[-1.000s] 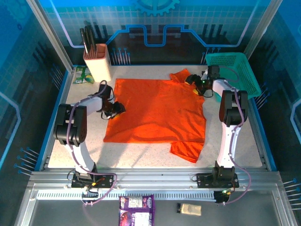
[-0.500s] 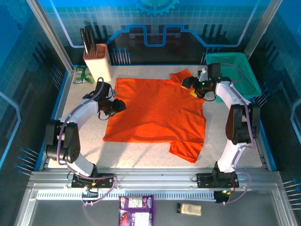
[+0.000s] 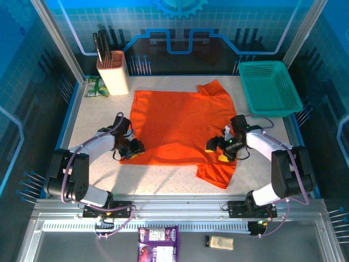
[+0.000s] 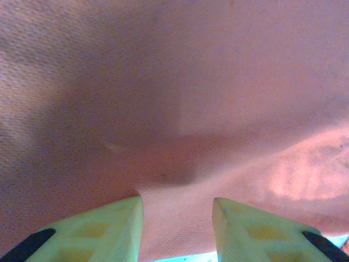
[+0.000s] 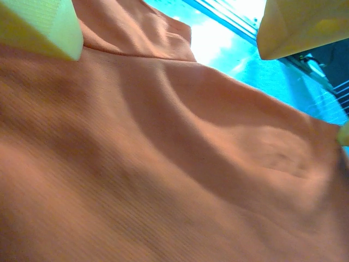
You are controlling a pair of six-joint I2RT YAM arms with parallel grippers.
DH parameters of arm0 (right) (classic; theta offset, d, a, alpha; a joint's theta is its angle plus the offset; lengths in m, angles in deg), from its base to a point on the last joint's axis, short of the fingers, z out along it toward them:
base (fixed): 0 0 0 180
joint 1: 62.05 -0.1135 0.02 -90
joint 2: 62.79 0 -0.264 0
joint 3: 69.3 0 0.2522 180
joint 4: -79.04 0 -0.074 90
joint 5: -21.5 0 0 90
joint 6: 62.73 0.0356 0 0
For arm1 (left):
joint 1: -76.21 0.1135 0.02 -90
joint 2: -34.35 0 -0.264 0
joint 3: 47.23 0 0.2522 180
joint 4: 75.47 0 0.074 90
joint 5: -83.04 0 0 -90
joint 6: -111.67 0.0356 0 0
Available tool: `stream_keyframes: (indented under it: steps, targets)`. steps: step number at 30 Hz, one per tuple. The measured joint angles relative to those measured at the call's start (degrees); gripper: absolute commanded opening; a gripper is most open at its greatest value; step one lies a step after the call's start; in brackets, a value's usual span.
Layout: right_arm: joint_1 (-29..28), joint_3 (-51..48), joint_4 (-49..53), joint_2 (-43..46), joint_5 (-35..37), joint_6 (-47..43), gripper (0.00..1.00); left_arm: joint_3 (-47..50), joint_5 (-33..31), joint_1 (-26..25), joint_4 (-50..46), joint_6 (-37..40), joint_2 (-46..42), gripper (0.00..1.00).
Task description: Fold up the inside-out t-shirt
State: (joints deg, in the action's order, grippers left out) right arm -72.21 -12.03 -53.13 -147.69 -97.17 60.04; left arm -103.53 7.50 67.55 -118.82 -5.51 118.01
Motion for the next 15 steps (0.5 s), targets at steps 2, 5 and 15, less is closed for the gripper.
stream_keyframes:
  steps: [2,5,15]
  targets:
    - [0.0,-2.36,-0.02,0.0,1.73,0.79,0.85,1.03,-0.7,0.28,0.42,-0.48,0.0,0.4]
    - [0.09,-3.3,0.04,0.81,3.52,2.23,0.86,2.93,-1.62,0.31,0.57,-1.66,-0.07,0.41]
    - [2.89,-4.42,2.8,5.33,12.41,4.31,0.85,5.97,-1.44,0.28,1.55,-5.14,-4.09,0.41]
